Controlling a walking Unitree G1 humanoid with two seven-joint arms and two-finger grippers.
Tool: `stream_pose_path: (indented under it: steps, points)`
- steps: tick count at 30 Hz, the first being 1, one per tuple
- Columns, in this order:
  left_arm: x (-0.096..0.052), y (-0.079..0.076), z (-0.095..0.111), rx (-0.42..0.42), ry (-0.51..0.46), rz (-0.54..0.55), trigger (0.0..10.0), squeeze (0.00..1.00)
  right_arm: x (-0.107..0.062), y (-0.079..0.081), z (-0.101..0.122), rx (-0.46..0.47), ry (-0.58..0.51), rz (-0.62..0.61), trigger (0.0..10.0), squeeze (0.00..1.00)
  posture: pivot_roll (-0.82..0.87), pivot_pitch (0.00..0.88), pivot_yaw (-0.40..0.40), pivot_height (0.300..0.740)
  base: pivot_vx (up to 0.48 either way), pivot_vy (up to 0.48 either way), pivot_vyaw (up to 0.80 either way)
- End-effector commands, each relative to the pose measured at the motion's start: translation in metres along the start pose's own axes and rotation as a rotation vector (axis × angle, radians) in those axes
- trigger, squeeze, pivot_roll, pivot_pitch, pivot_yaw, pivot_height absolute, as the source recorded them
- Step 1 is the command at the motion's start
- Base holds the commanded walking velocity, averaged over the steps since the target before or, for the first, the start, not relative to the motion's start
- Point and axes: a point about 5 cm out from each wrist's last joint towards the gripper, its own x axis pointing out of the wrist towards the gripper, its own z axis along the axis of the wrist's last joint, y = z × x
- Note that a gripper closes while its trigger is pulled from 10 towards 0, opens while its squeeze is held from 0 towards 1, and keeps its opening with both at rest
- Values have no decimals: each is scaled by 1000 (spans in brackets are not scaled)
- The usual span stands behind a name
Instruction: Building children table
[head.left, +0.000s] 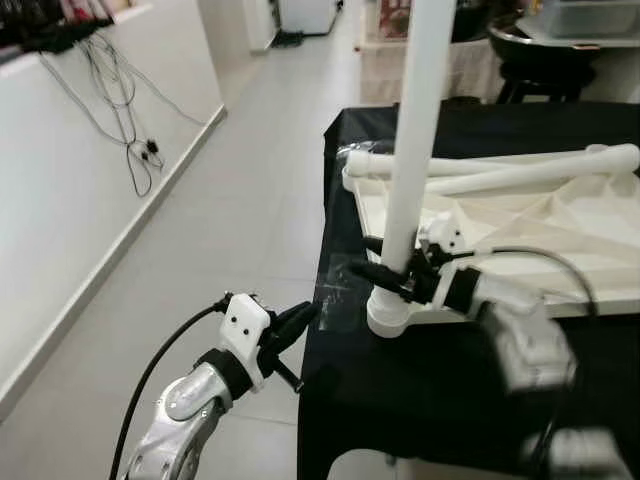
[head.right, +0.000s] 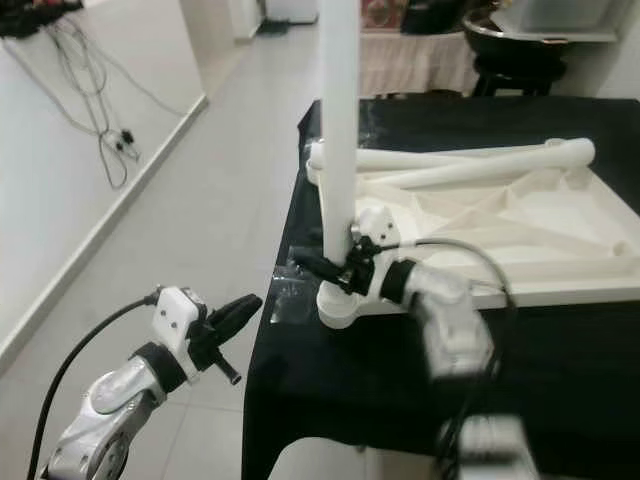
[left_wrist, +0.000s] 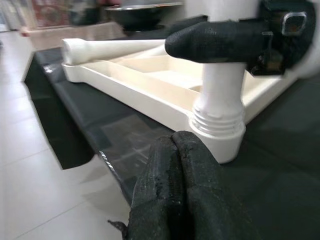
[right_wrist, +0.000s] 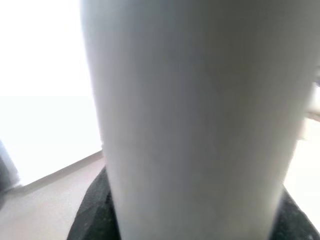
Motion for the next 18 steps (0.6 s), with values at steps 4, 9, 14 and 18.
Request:
stream_pose_path:
  steps: [4,9,14,18]
  points:
    - [1,6,-2,-4,7,12,10000,0,-19,6,-41,-23,207,-251,0,0,-43,86,72,740,0,0,0]
    - [6,5,-1,-2,5,-11,10000,0,-8,2,-37,-31,205,-222,0,0,-47,88,68,740,0,0,0]
    - [5,7,-1,-5,-1,15,10000,0,5,3,-21,22,130,-115,10000,1000,-37,85,72,740,0,0,0]
    - [6,6,-2,-5,1,14,10000,0,12,6,-7,41,79,2,10000,1000,-39,82,67,740,0,0,0]
